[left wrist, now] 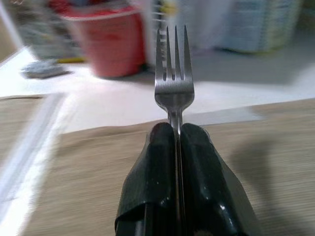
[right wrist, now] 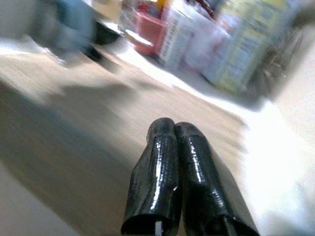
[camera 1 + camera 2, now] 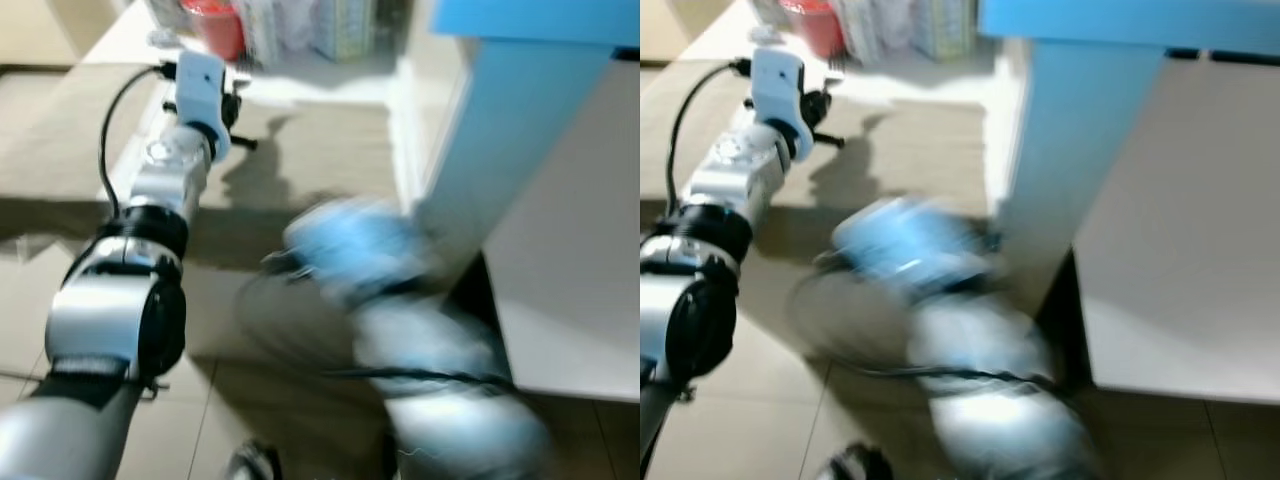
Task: Setting the table
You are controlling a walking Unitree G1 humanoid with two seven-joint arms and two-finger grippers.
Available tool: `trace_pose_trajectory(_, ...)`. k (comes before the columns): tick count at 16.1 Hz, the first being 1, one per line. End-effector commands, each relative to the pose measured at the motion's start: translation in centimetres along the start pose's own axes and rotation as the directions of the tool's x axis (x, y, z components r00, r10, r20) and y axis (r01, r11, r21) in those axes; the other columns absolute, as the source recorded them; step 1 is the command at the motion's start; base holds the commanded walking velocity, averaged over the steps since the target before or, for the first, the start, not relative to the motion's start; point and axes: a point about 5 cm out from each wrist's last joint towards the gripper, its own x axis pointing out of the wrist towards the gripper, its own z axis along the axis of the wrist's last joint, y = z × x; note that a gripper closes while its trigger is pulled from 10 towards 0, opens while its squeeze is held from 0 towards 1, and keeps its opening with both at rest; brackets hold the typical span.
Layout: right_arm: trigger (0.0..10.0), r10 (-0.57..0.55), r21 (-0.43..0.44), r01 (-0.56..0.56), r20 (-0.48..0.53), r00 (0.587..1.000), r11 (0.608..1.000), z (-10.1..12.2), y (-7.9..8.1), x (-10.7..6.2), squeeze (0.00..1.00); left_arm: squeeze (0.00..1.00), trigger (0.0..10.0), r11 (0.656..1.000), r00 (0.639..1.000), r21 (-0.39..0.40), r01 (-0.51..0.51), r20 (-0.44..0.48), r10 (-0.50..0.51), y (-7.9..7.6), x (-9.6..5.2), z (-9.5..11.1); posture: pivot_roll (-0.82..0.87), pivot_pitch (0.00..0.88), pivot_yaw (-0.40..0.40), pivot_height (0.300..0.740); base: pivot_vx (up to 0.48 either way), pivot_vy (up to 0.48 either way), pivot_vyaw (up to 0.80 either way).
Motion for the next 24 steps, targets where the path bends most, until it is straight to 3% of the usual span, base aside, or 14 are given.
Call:
trace_pose_trajectory(1, 10.0, -0.012, 0.04, 0.012, -0.005, 1.0, 0.999, -1.3, -2.6, -1.7, 0.0, 0.0, 0.0, 0.998, 0.998, 0.023, -0.054, 0.014, 0.053, 1.7, -0.4, 0.3, -0.26, 0.114, 0.04, 0.702, 0.0, 0.0, 0.0)
trace_pose_trajectory(2, 10.0, -0.013, 0.04, 0.014, -0.016, 1.0, 0.999, -1.9, -3.0, -2.1, 0.0, 0.0, 0.0, 0.998, 0.998, 0.024, -0.062, 0.013, 0.062, 2.1, -0.4, 0.3, -0.26, 0.114, 0.04, 0.702, 0.0, 0.0, 0.0)
trace_pose_trajectory(4, 10.0, -0.016, 0.036, 0.018, -0.068, 0.998, 0.999, -5.3, -3.5, -4.1, 0.0, 0.0, 0.0, 0.994, 0.995, 0.04, -0.098, 0.018, 0.098, 3.3, -0.7, 0.5, -0.26, 0.115, 0.04, 0.702, 0.0, 0.0, 0.0)
trace_pose_trajectory(6, 10.0, -0.014, 0.038, 0.018, -0.084, 0.996, 0.999, -6.2, -3.3, -4.4, 0.0, 0.0, 0.0, 0.993, 0.993, 0.045, -0.113, 0.021, 0.112, 4.0, -0.9, 0.4, -0.26, 0.115, 0.041, 0.702, 0.0, 0.0, 0.0)
trace_pose_trajectory(11, 10.0, 0.006, 0.084, 0.0, -0.073, 0.997, 0.996, -7.0, -3.3, -5.2, 0.0, 0.0, 0.0, 0.991, 0.99, 0.031, -0.133, 0.061, 0.131, 5.0, -1.9, -0.6, -0.27, 0.111, 0.048, 0.702, 0.0, 0.0, 0.0)
trace_pose_trajectory(13, 10.0, -0.003, 0.119, 0.006, -0.027, 1.0, 0.993, -6.7, -3.2, -5.0, 0.0, 0.0, 0.0, 0.993, 0.988, 0.033, -0.117, 0.108, 0.113, 5.4, -3.2, -1.5, -0.26, 0.105, 0.053, 0.702, 0.0, 0.0, 0.0)
trace_pose_trajectory(19, 10.0, 0.033, 0.158, -0.031, -0.008, 0.999, 0.987, -7.3, -2.9, -4.4, 0.0, 0.0, 0.0, 0.998, 0.988, 0.047, -0.045, 0.147, 0.037, 4.5, -7.0, -2.9, -0.22, 0.086, 0.058, 0.702, 0.0, 0.0, 0.0)
trace_pose_trajectory(21, 10.0, 0.032, 0.155, -0.034, 0.016, 0.999, 0.987, -7.3, -2.8, -3.9, 0.0, 0.0, 0.0, 0.999, 0.979, 0.022, -0.038, 0.202, 0.033, 2.8, -10.2, -2.9, -0.2, 0.066, 0.055, 0.702, 0.0, 0.0, 0.0)
trace_pose_trajectory(24, 10.0, 0.031, 0.151, -0.037, 0.046, 0.998, 0.988, -7.0, -2.9, -3.2, 0.0, 0.0, 0.0, 1.0, 0.977, 0.002, -0.019, 0.212, 0.018, 1.1, -12.3, -2.9, -0.18, 0.045, 0.053, 0.702, 0.0, 0.0, 0.0)
